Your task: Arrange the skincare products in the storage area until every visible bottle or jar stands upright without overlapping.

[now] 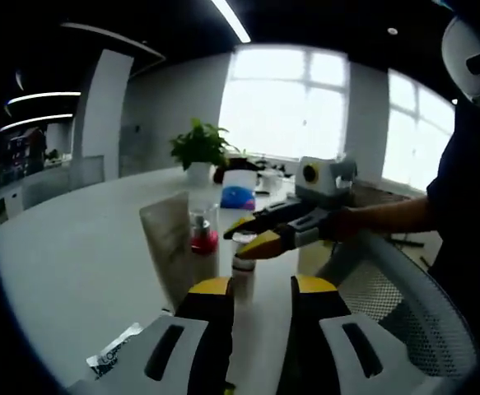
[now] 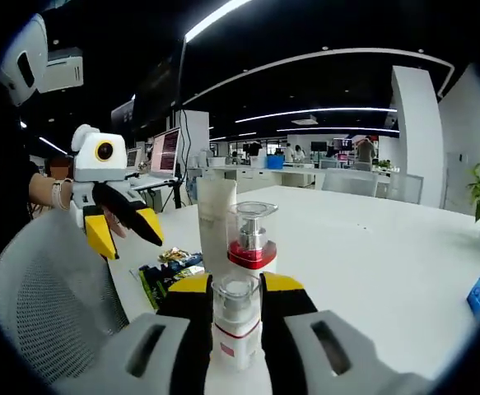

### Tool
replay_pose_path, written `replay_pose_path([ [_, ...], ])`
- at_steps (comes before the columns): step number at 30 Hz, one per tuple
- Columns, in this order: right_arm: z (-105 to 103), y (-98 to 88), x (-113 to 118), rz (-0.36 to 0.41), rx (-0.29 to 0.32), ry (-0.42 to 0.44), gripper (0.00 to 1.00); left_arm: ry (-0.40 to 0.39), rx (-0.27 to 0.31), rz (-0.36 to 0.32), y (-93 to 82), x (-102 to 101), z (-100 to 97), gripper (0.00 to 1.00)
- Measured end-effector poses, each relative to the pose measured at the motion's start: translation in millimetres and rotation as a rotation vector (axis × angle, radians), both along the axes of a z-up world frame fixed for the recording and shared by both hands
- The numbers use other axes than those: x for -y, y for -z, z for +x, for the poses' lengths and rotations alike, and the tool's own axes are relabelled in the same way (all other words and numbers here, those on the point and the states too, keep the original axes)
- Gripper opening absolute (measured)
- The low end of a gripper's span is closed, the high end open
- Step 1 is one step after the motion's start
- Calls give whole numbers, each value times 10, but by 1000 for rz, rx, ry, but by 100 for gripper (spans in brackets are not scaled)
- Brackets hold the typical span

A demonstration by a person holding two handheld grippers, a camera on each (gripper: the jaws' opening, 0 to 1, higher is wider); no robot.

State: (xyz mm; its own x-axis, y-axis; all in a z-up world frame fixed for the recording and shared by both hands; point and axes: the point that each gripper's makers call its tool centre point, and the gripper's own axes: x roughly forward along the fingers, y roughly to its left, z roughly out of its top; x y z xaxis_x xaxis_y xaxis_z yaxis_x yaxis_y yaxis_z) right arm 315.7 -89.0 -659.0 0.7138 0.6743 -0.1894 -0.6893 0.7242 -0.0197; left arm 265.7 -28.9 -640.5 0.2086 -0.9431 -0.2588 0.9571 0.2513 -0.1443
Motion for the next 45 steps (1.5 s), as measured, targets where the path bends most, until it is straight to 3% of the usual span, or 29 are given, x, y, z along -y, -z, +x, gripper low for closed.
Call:
replay_pose_path([
  [15, 56, 21, 18, 40, 35, 8, 22, -7, -10, -10, 11, -2, 5, 23],
  [26, 59, 29, 2, 43, 12, 2, 29, -9, -27, -18, 20, 0, 8, 23],
  [34, -30, 209, 24, 7, -76, -26, 31, -17, -15, -14, 12, -32, 18, 22],
  [45, -154, 543, 248, -153, -195, -42, 25, -32, -30, 0, 64, -81, 30, 21],
])
